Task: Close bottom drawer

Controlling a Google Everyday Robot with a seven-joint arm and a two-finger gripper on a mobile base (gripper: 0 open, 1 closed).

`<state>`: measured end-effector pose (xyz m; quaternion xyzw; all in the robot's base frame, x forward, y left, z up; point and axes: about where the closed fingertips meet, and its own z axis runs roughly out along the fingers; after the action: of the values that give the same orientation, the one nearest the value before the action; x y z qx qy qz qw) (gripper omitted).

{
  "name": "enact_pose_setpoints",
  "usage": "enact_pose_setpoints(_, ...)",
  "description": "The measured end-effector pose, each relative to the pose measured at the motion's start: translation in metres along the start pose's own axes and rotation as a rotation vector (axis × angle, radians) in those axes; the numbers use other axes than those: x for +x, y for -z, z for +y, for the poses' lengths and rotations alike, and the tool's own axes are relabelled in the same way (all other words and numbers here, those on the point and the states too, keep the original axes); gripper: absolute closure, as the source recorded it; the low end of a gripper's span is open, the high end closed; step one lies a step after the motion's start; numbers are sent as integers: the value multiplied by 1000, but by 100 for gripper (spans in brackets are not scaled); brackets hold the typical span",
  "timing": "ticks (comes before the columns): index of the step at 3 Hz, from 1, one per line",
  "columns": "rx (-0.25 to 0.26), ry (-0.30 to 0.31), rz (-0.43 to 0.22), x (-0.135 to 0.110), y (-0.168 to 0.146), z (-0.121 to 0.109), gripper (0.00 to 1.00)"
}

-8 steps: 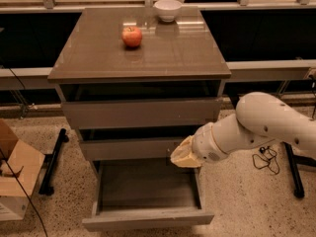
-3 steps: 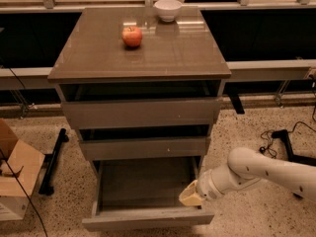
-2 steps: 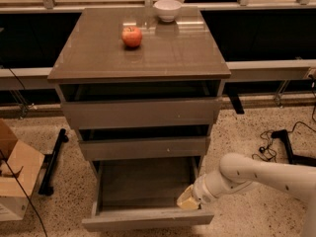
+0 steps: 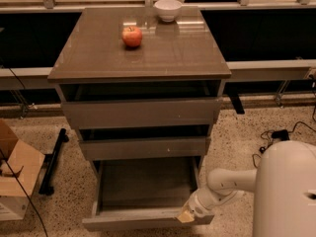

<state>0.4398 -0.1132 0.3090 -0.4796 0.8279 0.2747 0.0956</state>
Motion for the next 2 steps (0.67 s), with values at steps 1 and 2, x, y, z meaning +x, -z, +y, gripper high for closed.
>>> enact_pose_setpoints(1, 0, -94, 25, 42, -40, -16, 100)
enact_pose_setpoints(2, 1, -158, 4, 65, -69, -33, 100)
